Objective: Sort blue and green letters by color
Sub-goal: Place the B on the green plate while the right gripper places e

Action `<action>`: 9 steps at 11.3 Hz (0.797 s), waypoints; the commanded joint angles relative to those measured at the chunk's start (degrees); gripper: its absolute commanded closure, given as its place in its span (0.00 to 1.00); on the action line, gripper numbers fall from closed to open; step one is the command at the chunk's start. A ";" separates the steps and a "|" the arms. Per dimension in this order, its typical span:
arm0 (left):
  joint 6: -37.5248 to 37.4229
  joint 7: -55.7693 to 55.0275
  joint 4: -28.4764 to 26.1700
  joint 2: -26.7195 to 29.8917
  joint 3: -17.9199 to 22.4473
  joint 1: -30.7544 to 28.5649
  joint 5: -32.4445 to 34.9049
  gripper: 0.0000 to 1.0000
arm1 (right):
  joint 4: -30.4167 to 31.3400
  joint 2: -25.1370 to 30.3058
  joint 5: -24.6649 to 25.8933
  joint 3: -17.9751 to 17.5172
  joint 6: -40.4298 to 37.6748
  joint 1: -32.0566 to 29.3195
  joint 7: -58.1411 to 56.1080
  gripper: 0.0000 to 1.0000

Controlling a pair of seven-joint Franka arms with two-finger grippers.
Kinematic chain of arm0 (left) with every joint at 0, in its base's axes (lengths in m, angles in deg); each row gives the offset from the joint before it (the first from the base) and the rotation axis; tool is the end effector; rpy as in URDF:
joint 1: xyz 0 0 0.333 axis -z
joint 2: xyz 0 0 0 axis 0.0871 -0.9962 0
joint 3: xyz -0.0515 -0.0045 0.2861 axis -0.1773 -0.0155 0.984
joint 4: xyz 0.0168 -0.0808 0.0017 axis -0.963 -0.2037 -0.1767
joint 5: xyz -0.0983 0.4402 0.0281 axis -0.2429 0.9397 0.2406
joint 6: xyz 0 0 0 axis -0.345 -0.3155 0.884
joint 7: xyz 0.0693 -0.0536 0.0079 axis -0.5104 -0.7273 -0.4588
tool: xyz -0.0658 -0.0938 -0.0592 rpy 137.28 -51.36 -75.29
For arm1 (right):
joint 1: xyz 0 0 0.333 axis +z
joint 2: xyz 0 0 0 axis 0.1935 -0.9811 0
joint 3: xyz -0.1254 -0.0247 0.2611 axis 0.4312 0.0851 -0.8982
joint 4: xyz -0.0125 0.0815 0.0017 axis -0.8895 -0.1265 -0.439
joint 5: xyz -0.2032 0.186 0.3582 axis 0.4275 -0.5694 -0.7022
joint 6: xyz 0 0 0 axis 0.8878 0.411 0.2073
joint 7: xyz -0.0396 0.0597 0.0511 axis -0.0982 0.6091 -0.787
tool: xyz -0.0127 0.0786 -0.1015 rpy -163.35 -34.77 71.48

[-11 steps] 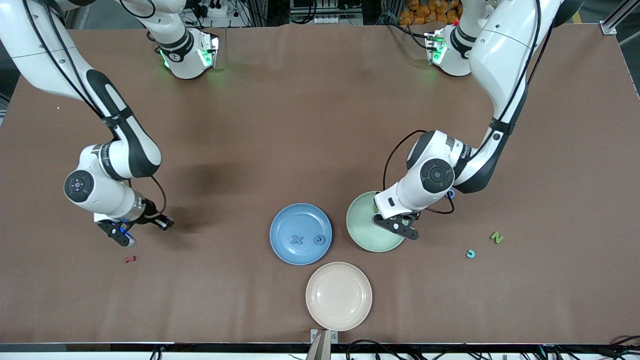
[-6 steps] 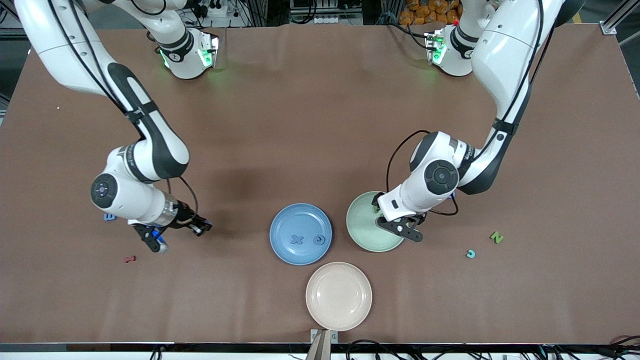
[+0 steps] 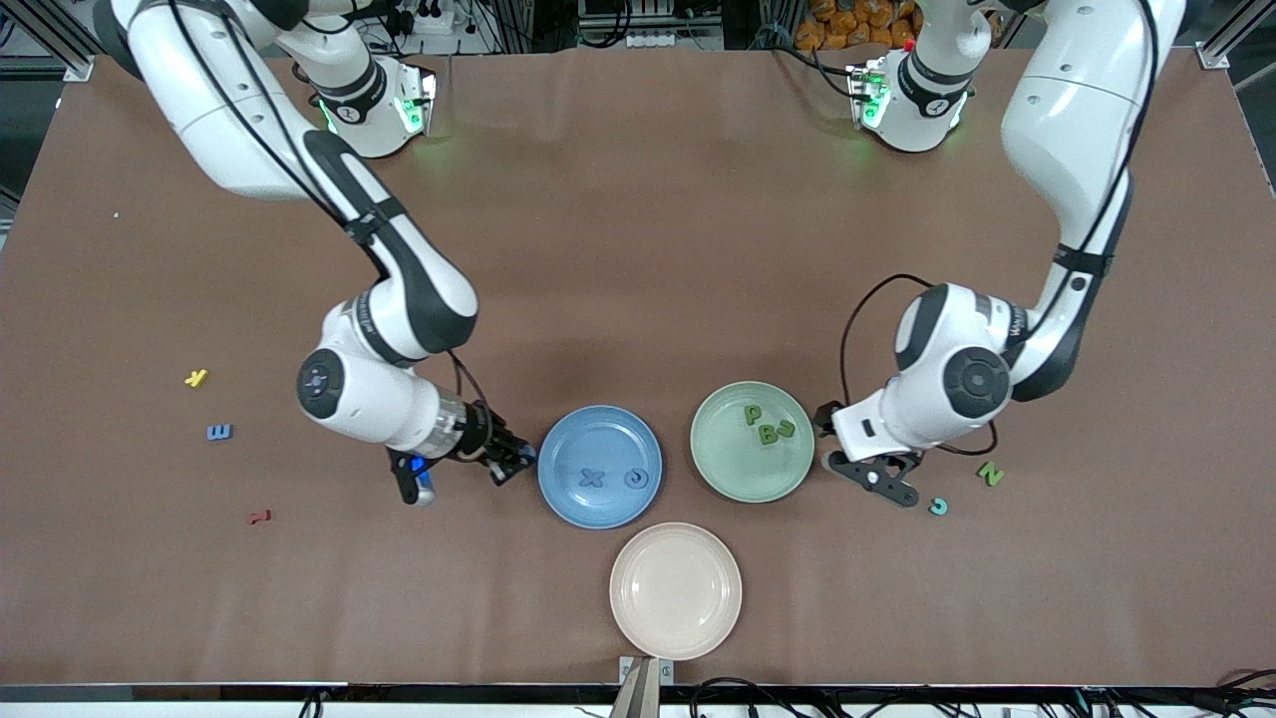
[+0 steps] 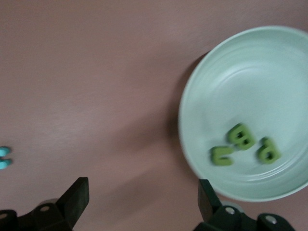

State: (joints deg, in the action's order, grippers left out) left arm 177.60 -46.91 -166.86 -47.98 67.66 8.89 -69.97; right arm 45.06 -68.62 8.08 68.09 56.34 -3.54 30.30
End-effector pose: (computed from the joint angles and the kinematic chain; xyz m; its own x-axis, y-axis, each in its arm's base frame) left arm 0.6920 -0.2242 0.1753 0.8757 -0.4817 0.0327 -0.4828 -0.8724 0.0767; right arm 0.7027 0.3222 0.1999 0.5023 -0.7970 -0.3355 -0.8633 -0.4400 -0.2473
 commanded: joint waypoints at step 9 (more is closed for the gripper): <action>1.90 32.74 -2.51 -1.37 -2.43 -18.92 10.48 0.00 | -1.16 -3.69 16.20 3.17 -2.91 -0.12 2.83 0.00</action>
State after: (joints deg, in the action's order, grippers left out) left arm 177.52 -18.04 -169.18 -48.48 66.30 -7.30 -61.72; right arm 42.10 -73.25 18.09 71.51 60.50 0.56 38.25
